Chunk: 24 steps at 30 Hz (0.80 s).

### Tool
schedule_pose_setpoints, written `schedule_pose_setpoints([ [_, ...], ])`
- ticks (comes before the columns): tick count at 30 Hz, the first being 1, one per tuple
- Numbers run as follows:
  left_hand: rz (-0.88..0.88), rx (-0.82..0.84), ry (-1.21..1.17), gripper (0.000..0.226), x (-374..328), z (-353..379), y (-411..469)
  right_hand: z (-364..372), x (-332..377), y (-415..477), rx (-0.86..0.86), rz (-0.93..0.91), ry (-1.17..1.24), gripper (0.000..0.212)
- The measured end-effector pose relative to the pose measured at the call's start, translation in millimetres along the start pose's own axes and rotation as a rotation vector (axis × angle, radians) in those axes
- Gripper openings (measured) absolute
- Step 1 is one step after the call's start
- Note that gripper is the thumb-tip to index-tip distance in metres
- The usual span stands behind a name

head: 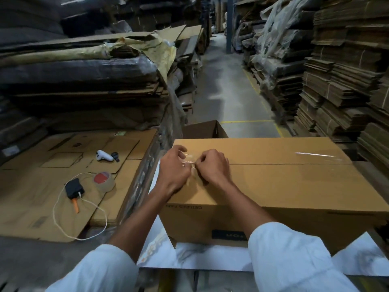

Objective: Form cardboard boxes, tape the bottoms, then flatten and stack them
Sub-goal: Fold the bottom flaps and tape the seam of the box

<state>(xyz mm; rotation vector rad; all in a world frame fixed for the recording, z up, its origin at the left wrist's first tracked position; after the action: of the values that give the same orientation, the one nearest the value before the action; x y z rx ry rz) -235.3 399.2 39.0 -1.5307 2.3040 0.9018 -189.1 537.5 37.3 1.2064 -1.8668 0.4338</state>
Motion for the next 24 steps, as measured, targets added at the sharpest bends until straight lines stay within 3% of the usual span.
schedule_pose_setpoints([
  [3, -0.043, 0.101, 0.085, 0.037, -9.0, 8.1, -9.8, 1.6, -6.1, 11.6, 0.065, 0.118, 0.098, 0.017],
  [8, -0.104, 0.024, 0.198, 0.006, -38.1, 9.4, -14.5, -0.5, -3.5, 22.1, 0.128, 0.199, 0.155, 0.015],
  [10, -0.161, -0.008, 0.225, 0.014, -45.7, 8.6, -15.4, -1.8, -3.0, 23.3, 0.144, 0.194, 0.154, 0.016],
  [15, -0.273, -0.016, 0.236, 0.021, -44.3, 15.8, -13.7, -4.3, -6.3, 22.5, 0.301, 0.089, 0.133, 0.027],
  [19, -0.325, 0.04, 0.158, 0.019, -44.2, 16.7, -10.8, -19.2, -4.2, 18.9, 0.478, -0.025, 0.128, 0.021],
  [21, -0.36, 0.092, 0.153, 0.022, -42.0, 17.8, -5.9, -24.9, -3.9, 15.5, 0.475, -0.082, 0.127, 0.021],
  [24, -0.427, 0.145, 0.172, 0.022, -34.6, 15.1, 1.9, -32.2, -7.2, 18.0, 0.294, -0.193, 0.089, 0.027],
])
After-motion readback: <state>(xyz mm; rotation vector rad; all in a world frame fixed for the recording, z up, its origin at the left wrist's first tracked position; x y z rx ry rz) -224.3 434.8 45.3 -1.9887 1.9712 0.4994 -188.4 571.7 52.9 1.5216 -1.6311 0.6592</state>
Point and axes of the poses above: each hand's wrist, its own y-axis towards the middle knuckle, its own z-axis out of the palm, x = y × z, the point moved 5 cm from there along y, towards the middle knuckle, and after that the axes turned 12 degrees about y, right-handed, at the moved point
